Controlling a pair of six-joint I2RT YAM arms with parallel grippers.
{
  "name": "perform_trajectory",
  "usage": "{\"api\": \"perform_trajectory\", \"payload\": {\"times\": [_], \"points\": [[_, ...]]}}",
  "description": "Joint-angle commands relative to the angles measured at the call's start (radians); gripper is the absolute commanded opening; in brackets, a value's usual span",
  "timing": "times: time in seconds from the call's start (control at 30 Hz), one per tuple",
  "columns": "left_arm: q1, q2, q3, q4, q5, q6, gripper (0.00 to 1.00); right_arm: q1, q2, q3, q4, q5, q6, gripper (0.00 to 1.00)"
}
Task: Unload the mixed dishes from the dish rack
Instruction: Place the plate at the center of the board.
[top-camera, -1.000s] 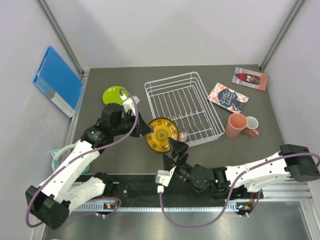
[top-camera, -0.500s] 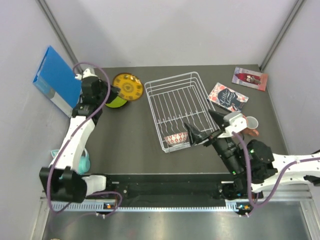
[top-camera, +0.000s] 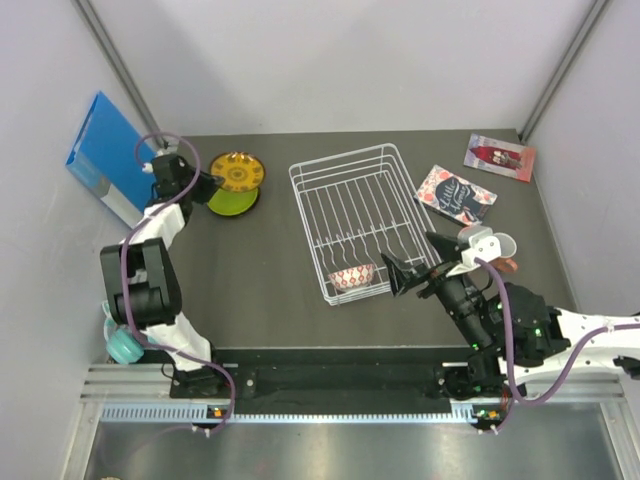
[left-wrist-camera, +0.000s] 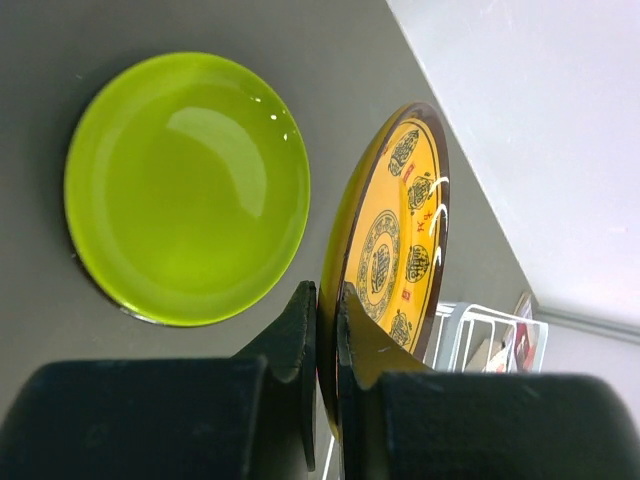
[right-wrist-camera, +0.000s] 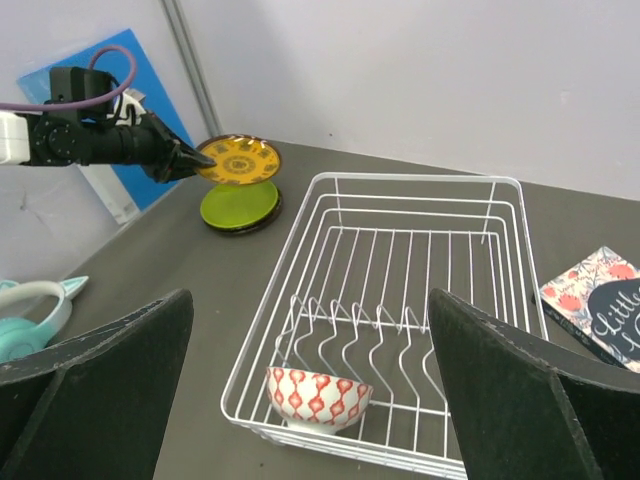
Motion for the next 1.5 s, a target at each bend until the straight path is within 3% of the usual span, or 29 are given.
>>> {"api": "perform_trajectory", "payload": {"times": [0.0,0.67,0.83,0.97,1.1,1.47], "points": [[0.012,0.064,0.051,0.107,0.078,0.014,0.0,-0.023,-0.012,0.003,-0.042,0.003,0.049,1.0],[0.075,0.199,0.039,0.002,0.028,0.074,0.01,-0.08,0.054,0.011,-0.085,-0.046,0.084,1.0],[0.078,0.211,0.042,-0.022,0.02,0.086,0.16,-0.095,0.056,0.008,-0.096,-0.062,0.095,1.0],[0.077,0.202,0.043,-0.058,0.028,0.079,0.41,-0.106,0.051,0.003,-0.099,-0.071,0.098,1.0],[0.077,0.164,0.048,-0.082,0.041,0.066,0.56,-0.114,0.056,0.0,-0.101,-0.086,0.098,1.0],[0.075,0.09,0.096,-0.258,0.009,0.095,0.68,-0.128,0.083,-0.011,-0.086,-0.121,0.13,1.0]]}}
